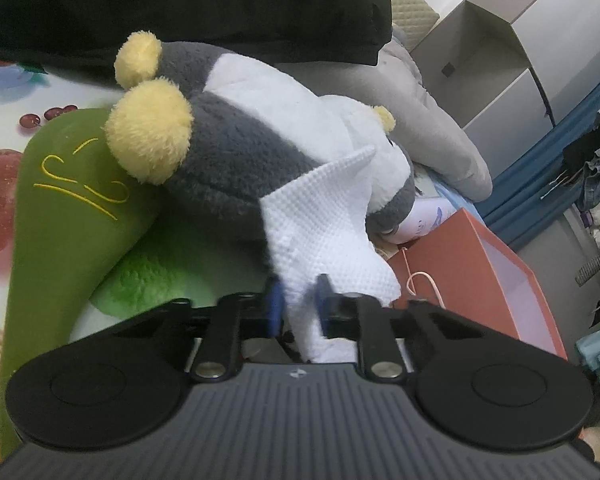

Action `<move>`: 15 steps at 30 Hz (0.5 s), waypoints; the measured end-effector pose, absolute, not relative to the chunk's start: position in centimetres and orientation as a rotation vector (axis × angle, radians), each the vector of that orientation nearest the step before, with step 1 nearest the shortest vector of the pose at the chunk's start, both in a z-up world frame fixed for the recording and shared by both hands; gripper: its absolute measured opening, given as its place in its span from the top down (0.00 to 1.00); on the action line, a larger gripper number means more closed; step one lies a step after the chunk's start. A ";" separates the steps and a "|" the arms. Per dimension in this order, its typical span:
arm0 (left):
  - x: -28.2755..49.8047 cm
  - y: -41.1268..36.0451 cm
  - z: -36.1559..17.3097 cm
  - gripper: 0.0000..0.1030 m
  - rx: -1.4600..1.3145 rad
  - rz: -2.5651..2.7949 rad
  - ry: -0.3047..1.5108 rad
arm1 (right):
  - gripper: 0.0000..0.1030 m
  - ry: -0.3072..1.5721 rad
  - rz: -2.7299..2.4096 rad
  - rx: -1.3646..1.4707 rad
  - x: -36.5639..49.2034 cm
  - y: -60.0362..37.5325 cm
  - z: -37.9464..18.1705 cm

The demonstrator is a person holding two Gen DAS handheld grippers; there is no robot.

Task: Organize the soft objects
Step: 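Grasp the white towel with the left tool while the right tool grasps the blue mask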

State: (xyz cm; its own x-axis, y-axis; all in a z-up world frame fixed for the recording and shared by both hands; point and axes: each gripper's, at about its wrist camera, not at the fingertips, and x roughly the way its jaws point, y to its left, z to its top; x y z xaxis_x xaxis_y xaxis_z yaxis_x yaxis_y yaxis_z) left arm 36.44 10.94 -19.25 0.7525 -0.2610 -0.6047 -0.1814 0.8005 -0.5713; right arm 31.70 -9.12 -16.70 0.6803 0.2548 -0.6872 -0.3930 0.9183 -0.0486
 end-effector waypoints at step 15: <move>30.5 10.7 -15.1 0.95 -0.670 -0.044 0.636 | 0.93 0.669 0.381 -0.157 28.1 -11.1 -13.5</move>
State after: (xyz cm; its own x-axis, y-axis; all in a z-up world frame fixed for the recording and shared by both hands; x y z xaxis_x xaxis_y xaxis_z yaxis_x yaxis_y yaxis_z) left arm 30.48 10.73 -15.13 0.8106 -0.2361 -0.5358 -0.1607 0.7903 -0.5913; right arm 28.13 -11.06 -13.55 0.7187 0.2934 -0.6303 -0.3929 0.9193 -0.0201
